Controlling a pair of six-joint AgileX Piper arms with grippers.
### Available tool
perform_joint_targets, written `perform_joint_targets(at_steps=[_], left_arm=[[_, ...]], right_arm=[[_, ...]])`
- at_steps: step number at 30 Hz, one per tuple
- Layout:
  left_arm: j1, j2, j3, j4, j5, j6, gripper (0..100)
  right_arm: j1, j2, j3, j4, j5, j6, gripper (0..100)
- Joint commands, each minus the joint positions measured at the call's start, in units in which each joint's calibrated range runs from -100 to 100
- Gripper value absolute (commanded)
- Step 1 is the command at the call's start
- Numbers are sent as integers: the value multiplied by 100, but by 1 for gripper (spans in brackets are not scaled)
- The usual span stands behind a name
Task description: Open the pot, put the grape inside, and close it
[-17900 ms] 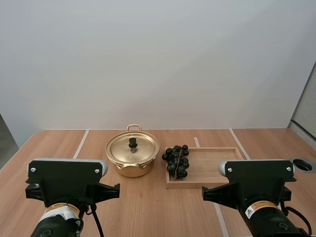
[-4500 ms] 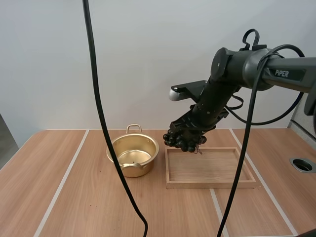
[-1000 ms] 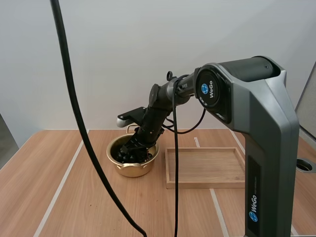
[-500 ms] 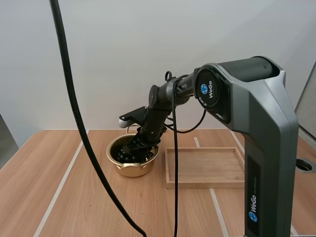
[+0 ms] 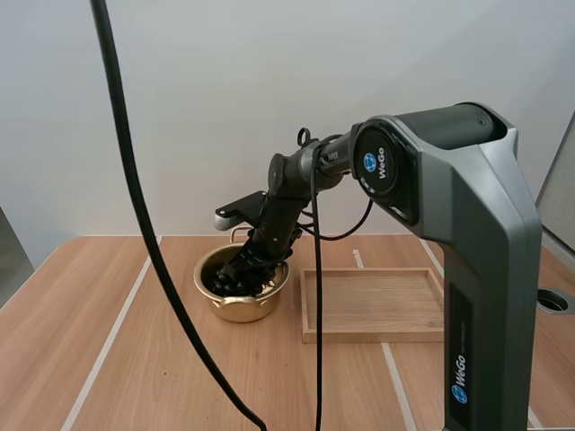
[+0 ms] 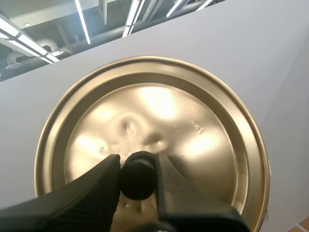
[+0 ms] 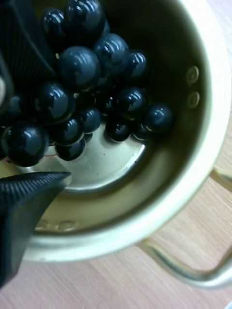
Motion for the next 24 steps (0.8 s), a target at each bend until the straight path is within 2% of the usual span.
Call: perform_joint_targets(at_steps=[1, 17, 24], left_arm=[[6, 7, -28, 5, -59, 4, 0], [6, 7, -28, 5, -59, 4, 0], [6, 7, -28, 5, -59, 4, 0]], right_arm=[[-9, -87, -175, -175, 66, 98, 78], [-9, -614, -297, -687, 340, 254, 78], [-75, -1083, -297, -696, 313, 347, 78]])
